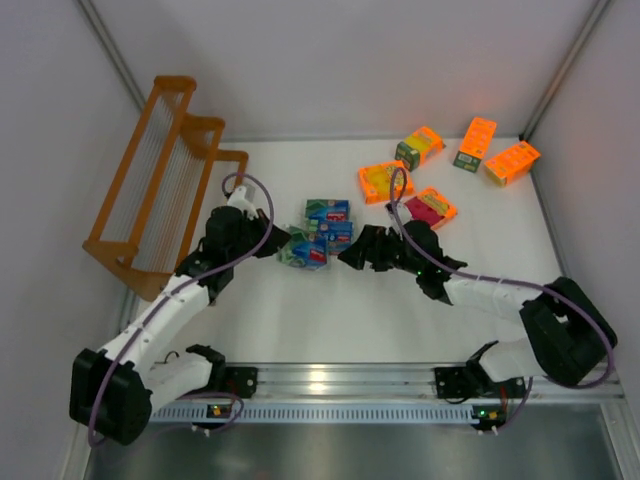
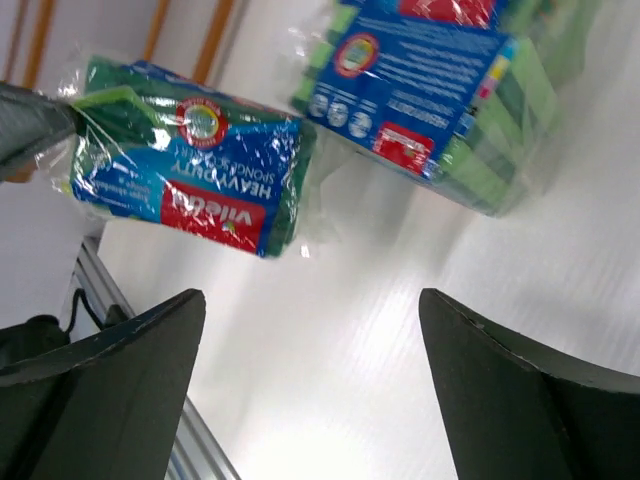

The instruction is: Place and organize the cleaning sponges onto the shelf

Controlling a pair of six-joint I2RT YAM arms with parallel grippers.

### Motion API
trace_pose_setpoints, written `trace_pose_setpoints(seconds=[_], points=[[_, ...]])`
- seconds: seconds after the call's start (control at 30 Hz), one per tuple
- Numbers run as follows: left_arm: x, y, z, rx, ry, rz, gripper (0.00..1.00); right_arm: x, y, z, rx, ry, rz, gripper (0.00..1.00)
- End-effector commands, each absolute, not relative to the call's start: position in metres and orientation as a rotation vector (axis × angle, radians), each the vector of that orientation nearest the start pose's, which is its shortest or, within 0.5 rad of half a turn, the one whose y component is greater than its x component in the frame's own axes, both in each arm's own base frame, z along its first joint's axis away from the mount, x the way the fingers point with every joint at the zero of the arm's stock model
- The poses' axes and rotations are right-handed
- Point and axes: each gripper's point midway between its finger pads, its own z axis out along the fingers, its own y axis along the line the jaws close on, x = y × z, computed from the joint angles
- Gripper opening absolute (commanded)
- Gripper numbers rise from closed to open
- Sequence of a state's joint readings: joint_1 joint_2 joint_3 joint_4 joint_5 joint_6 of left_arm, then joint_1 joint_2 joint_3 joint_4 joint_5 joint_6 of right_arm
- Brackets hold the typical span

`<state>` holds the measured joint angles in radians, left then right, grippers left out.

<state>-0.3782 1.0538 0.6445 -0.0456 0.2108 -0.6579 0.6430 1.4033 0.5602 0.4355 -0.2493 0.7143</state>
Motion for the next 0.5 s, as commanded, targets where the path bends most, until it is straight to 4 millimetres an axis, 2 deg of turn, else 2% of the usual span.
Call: trace_pose_setpoints(seconds=[0.0, 0.03, 0.07, 0.1, 0.13, 0.17, 0.2, 0.23, 0.3, 0.33, 0.37, 0.43, 0.47], points=[[0.308, -0.174, 0.259, -0.064, 1.948, -0.777, 0.00, 0.279, 0.283, 0.174, -0.185, 2.006, 1.074, 0.91], [0.308, -0.174, 0.275, -0.048, 1.924, -0.779, 0.00, 0.279, 0.279, 0.181, -0.189, 2.002, 1.056, 0.93], [0.310, -0.171, 0.289, -0.041, 1.909, -0.757, 0.00, 0.283, 0.272, 0.196, -0.194, 1.954, 1.014, 0.96], [0.313, -0.169, 0.332, -0.035, 1.826, -0.752, 0.00, 0.288, 0.267, 0.211, -0.186, 1.920, 0.988, 0.98], [0.317, -0.154, 0.337, -0.077, 1.830, -0.663, 0.00, 0.291, 0.262, 0.216, -0.181, 1.912, 0.960, 0.99], [0.321, -0.145, 0.354, -0.106, 1.796, -0.616, 0.00, 0.295, 0.258, 0.230, -0.184, 1.869, 0.932, 1.00], [0.325, -0.132, 0.369, -0.151, 1.760, -0.551, 0.00, 0.298, 0.254, 0.235, -0.185, 1.851, 0.916, 1.00], [0.330, -0.106, 0.397, -0.239, 1.685, -0.432, 0.00, 0.300, 0.253, 0.239, -0.194, 1.836, 0.901, 0.99], [0.333, -0.079, 0.420, -0.333, 1.612, -0.333, 0.00, 0.305, 0.252, 0.241, -0.194, 1.832, 0.893, 0.99], [0.332, -0.067, 0.444, -0.376, 1.551, -0.312, 0.00, 0.308, 0.253, 0.234, -0.197, 1.858, 0.885, 1.00], [0.336, -0.052, 0.449, -0.440, 1.524, -0.256, 0.00, 0.308, 0.255, 0.233, -0.208, 1.866, 0.890, 0.99], [0.335, -0.022, 0.473, -0.533, 1.444, -0.204, 0.00, 0.313, 0.256, 0.232, -0.211, 1.875, 0.890, 0.99], [0.339, -0.011, 0.476, -0.574, 1.426, -0.172, 0.00, 0.315, 0.258, 0.228, -0.215, 1.888, 0.892, 1.00]])
